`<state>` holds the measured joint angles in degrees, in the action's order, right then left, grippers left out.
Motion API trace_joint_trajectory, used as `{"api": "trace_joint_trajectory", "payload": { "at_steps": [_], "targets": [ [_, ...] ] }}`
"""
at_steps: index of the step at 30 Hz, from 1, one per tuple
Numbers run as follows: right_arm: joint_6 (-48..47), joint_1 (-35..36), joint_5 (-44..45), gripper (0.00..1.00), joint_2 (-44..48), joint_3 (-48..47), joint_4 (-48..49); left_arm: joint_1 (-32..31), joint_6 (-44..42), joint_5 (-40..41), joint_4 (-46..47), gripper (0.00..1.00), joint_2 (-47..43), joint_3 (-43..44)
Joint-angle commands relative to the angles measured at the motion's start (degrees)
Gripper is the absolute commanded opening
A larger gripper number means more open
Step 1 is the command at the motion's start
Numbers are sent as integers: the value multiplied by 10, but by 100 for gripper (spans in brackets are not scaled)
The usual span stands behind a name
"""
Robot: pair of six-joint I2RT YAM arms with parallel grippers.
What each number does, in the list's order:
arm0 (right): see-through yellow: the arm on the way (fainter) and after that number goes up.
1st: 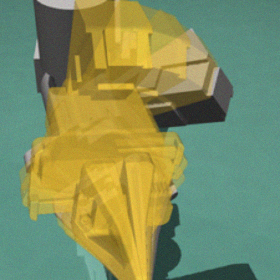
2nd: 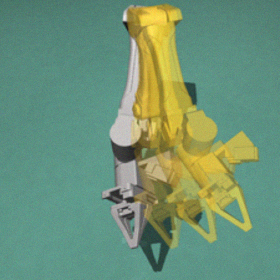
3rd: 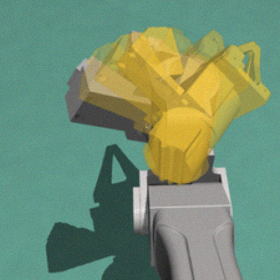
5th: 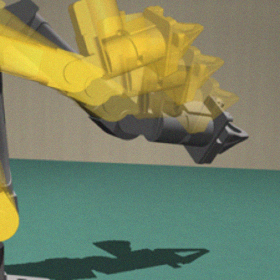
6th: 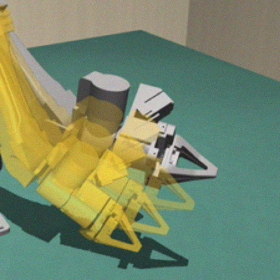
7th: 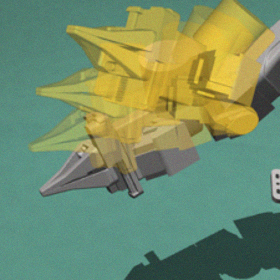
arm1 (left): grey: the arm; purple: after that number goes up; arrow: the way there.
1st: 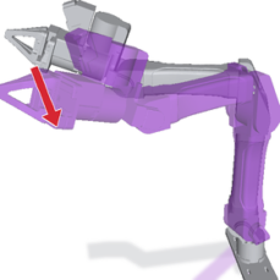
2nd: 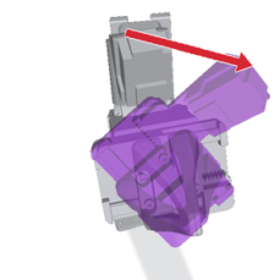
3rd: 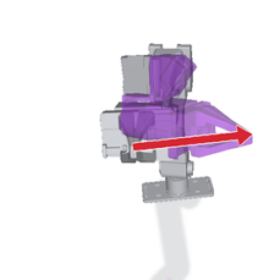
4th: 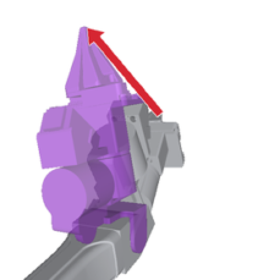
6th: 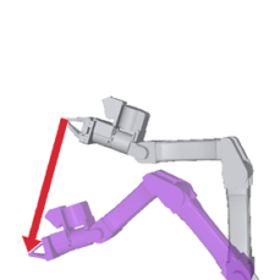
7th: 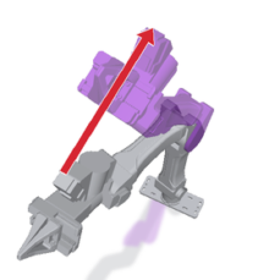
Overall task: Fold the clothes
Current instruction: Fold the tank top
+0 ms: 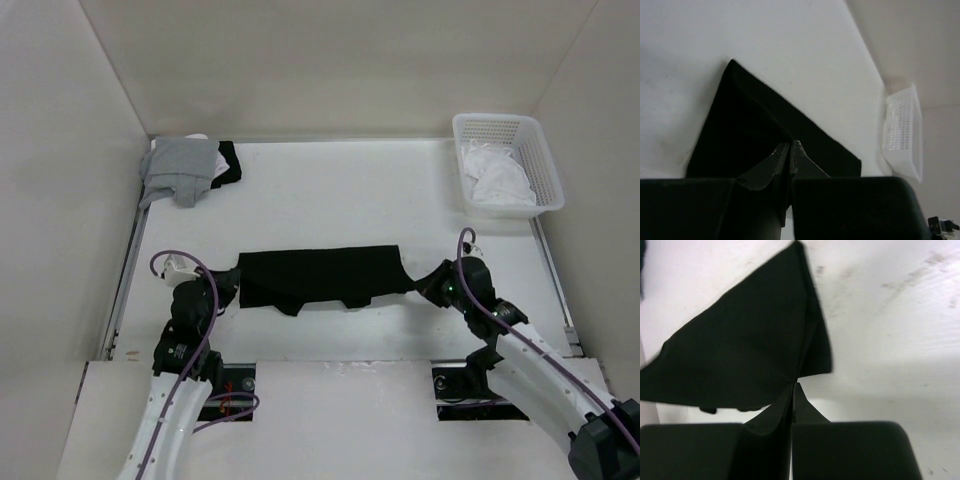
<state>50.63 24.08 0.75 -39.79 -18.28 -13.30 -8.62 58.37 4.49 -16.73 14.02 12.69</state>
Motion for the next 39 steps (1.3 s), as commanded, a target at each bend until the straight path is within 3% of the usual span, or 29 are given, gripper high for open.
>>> {"api": "trace_joint_trajectory", "payload": {
  "at_steps": [1, 5, 8, 10, 14, 16, 19, 26, 32, 35, 36, 39],
  "targets": [
    [24, -27, 2, 0, -17, 1, -7, -17, 1, 35, -127, 0, -25, 6],
    [25, -45, 5, 0, -30, 4, 2, -86, 45, 94, -196, 2, -26, 22],
    [29, -52, 3, 6, -30, 11, 5, -122, 68, 132, -229, 4, -18, 35],
    [29, -55, 10, 17, -28, 11, 2, -133, 75, 148, -248, 6, -28, 48],
    [10, -54, 20, 39, -41, -5, 16, -141, 59, 206, -265, 28, -78, 78],
    [-6, -51, 28, 50, -68, -21, 35, -149, 47, 222, -254, 30, -86, 81],
    [-38, -43, 7, 54, -151, -47, 86, -165, 39, 215, -203, 30, -49, 62],
    [-41, -39, -38, 53, -286, -73, 167, -291, 42, 219, 48, 30, 148, 15],
    [-13, -37, -67, 51, -334, -54, 210, -355, 30, 258, 154, 30, 241, 29],
    [-3, -44, -69, 36, -353, -41, 230, -352, 16, 255, 177, 30, 238, 30],
    [5, -48, -70, 26, -357, -37, 243, -349, 12, 254, 182, 30, 233, 30],
    [21, -53, -71, 9, -348, -26, 264, -345, 1, 252, 195, 30, 225, 30]
  ]
}}
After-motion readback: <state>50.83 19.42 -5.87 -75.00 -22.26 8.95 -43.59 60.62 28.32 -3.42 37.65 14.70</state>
